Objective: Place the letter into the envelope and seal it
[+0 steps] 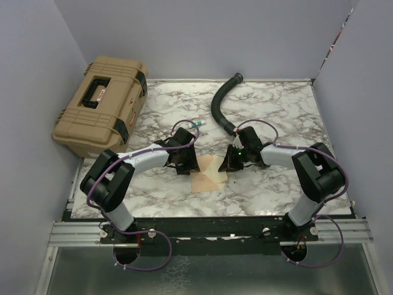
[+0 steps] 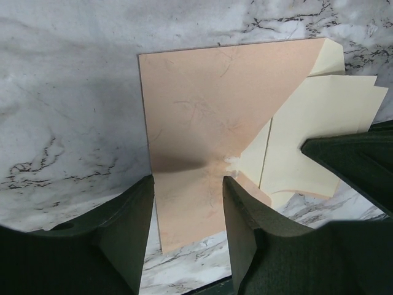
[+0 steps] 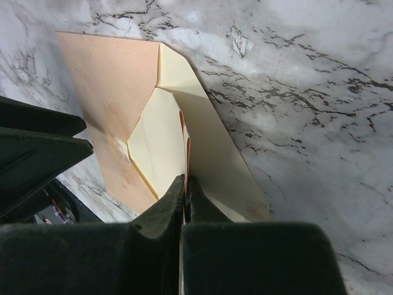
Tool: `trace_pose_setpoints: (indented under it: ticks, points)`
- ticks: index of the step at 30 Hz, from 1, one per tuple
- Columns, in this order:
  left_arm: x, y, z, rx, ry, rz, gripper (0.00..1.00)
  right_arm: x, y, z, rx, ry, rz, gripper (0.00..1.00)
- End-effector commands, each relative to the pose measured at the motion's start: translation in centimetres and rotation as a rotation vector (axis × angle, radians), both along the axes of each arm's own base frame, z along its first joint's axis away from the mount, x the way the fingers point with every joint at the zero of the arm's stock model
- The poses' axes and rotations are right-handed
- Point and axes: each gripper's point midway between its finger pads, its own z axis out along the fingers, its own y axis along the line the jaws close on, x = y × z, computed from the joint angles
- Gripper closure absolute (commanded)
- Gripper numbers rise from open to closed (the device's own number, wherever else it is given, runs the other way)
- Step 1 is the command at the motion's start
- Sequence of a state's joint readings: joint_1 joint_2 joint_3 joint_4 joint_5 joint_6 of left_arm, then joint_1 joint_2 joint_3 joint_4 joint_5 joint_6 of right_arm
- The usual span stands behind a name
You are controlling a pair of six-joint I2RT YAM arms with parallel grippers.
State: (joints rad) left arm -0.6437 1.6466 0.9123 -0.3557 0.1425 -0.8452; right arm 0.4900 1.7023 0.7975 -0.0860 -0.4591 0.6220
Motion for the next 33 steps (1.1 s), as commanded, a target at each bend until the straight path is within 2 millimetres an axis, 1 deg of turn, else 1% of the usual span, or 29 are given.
trace_pose_setpoints:
  ticks: [1,6,10,12,16,19,22,24,27,28,30,33]
  points:
    - [-1.9,0.7,-2.2,0.047,0.08,0.001,0.49,0.4,0.8,-0.3,0.018,-0.022,0.034,0.99]
    - [-1.8,0.3,-2.1,0.029,0.088,0.01,0.49,0.2,1.3,-0.1,0.043,-0.01,0.037,0.99]
    - [-2.0,-1.0,-1.6,-0.055,0.105,0.035,0.48,0.0,2.1,0.3,0.077,-0.002,0.048,0.99]
    - [-1.9,-1.4,-1.2,-0.089,0.102,0.048,0.48,0.3,2.6,0.6,0.1,-0.016,0.054,1.0]
    - [-1.8,-1.6,-1.1,-0.103,0.101,0.054,0.48,0.0,3.1,0.4,0.107,0.001,0.065,0.99]
    - [-2.1,-1.7,-1.2,-0.116,0.111,0.063,0.48,-0.4,3.9,0.4,0.139,0.003,0.084,0.99]
    - [-2.3,-1.3,-1.2,-0.115,0.106,0.079,0.48,-0.7,4.2,0.6,0.154,0.004,0.086,0.98]
    - [-2.5,-0.8,-1.4,-0.104,0.102,0.087,0.48,-0.6,3.8,0.8,0.127,-0.009,0.081,0.94]
    - [-3.0,-0.5,-1.8,-0.093,0.113,0.089,0.48,-0.4,2.8,1.3,0.069,-0.029,0.054,0.83]
    - [-3.1,-0.3,-2.0,-0.09,0.117,0.088,0.48,-0.4,2.5,1.3,0.046,-0.024,0.046,0.78]
    - [-3.3,-0.1,-2.2,-0.081,0.117,0.085,0.48,-0.4,1.8,1.3,0.008,-0.026,0.034,0.71]
    - [-3.5,0.4,-2.5,-0.061,0.114,0.084,0.48,-0.4,0.9,1.5,-0.042,-0.04,0.021,0.64]
